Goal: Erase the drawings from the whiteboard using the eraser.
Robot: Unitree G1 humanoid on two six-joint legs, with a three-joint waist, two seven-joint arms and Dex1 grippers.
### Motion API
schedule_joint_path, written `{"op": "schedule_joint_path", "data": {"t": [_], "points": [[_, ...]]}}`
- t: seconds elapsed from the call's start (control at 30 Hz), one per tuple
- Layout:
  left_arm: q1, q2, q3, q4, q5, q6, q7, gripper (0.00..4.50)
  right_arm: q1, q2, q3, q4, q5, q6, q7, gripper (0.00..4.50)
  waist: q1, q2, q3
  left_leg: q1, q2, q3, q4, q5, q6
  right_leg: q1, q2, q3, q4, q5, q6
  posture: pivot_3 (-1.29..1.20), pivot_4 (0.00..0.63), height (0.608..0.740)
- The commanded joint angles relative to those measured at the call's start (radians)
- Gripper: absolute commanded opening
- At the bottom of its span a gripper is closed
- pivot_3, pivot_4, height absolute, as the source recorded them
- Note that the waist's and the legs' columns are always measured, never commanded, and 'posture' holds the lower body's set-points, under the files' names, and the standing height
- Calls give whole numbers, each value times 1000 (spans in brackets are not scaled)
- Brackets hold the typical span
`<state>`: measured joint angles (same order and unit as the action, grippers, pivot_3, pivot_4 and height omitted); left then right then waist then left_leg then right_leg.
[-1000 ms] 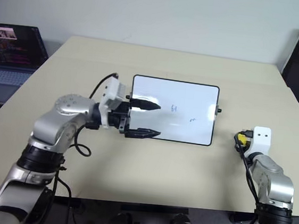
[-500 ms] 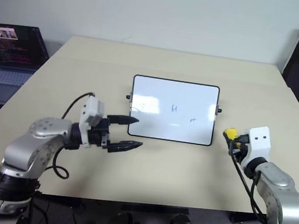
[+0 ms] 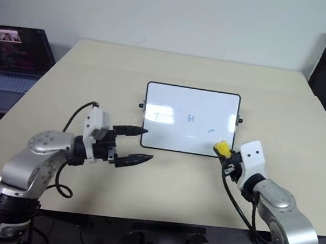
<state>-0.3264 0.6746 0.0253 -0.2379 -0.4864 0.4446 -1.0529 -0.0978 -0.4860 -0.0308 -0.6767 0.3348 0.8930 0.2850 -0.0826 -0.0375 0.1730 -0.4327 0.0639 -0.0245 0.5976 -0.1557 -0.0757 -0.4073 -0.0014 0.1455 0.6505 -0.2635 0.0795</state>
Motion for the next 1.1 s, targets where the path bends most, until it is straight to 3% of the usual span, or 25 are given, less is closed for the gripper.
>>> {"op": "schedule_joint_path", "data": {"t": [0.03, 0.43, 0.77, 1.1], "points": [[-29, -10, -2, -6, 0, -23, 8, 4500, -48, -16, 31, 13, -35, -51, 11, 1123, 0, 0, 0, 0, 0, 0, 0, 0, 0, 0, 0, 0, 0, 0, 0, 0, 150, 740], [-38, -43, -34, -10, 15, -35, 24, 4500, -345, 58, 160, 416, -266, -250, -62, 1122, 2, 0, 0, 0, 0, 0, 0, 0, 0, 0, 0, 0, 0, 0, 0, 0, 150, 740], [-42, -40, -28, -9, 15, -31, 27, 4500, -265, -28, 334, 425, -342, -190, 109, 1122, -2, -2, -1, 2, 0, 0, 0, 0, 0, 1, 1, 0, 2, 0, 1, 0, 150, 740], [-47, -38, -29, -3, 15, -29, 23, 4500, -329, 39, 219, 497, -426, -236, -37, 1121, -5, -2, 0, 2, -1, 1, 11, 1, 2, 0, 0, 3, 7, 1, 0, 0, 150, 740]]}}
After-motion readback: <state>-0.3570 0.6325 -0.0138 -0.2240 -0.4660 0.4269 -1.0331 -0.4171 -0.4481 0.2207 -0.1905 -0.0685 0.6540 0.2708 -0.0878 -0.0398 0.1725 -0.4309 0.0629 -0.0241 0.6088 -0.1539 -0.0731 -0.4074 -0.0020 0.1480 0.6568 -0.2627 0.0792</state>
